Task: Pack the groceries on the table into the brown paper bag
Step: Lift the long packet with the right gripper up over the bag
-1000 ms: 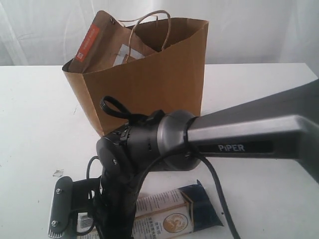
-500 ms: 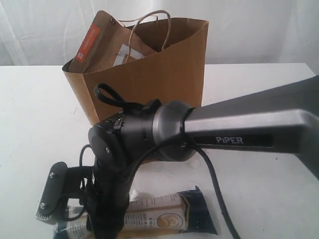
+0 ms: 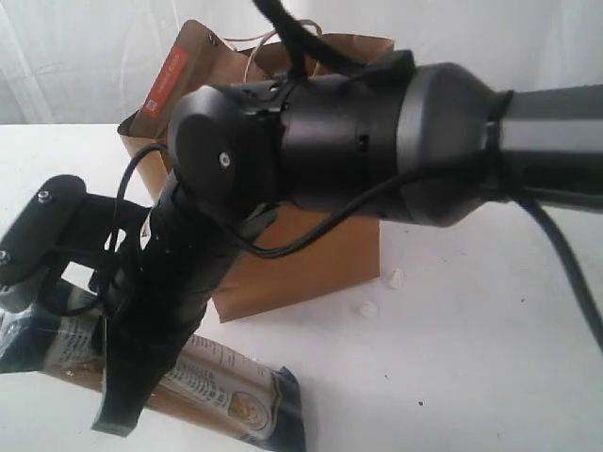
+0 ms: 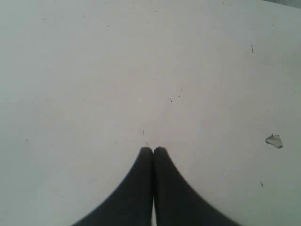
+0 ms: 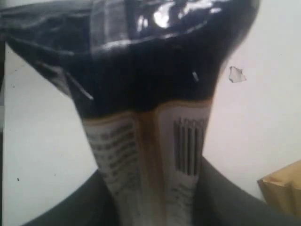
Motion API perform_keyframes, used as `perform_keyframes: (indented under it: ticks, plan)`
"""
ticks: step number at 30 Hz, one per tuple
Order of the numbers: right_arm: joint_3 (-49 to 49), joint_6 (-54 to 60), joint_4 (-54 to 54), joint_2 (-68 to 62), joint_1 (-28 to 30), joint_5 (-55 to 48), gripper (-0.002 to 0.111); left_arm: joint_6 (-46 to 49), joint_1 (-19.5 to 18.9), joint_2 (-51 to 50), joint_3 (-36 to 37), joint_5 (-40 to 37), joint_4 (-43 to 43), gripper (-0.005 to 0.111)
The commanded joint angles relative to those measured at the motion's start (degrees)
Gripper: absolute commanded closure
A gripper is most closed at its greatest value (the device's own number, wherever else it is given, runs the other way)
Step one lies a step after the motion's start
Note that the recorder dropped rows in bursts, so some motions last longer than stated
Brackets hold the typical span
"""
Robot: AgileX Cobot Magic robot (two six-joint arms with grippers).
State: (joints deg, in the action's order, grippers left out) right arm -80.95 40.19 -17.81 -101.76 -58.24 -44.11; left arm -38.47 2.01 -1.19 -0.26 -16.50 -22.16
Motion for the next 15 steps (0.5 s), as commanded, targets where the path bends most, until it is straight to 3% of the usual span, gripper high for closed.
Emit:
perform_keyframes:
  ticks: [1,15]
  plan:
    - [-0.55,-1.92,-0.36,3.58,0.00,0.55,0.108,-0.30,0.39,0.53,0.26,0.24,-0.20,0.107]
    - [-0.63,-2.04,-15.90,17.49,0.00,14.15,0.108,-0.20,0.39,0.53,0.26,0.24,-0.20,0.107]
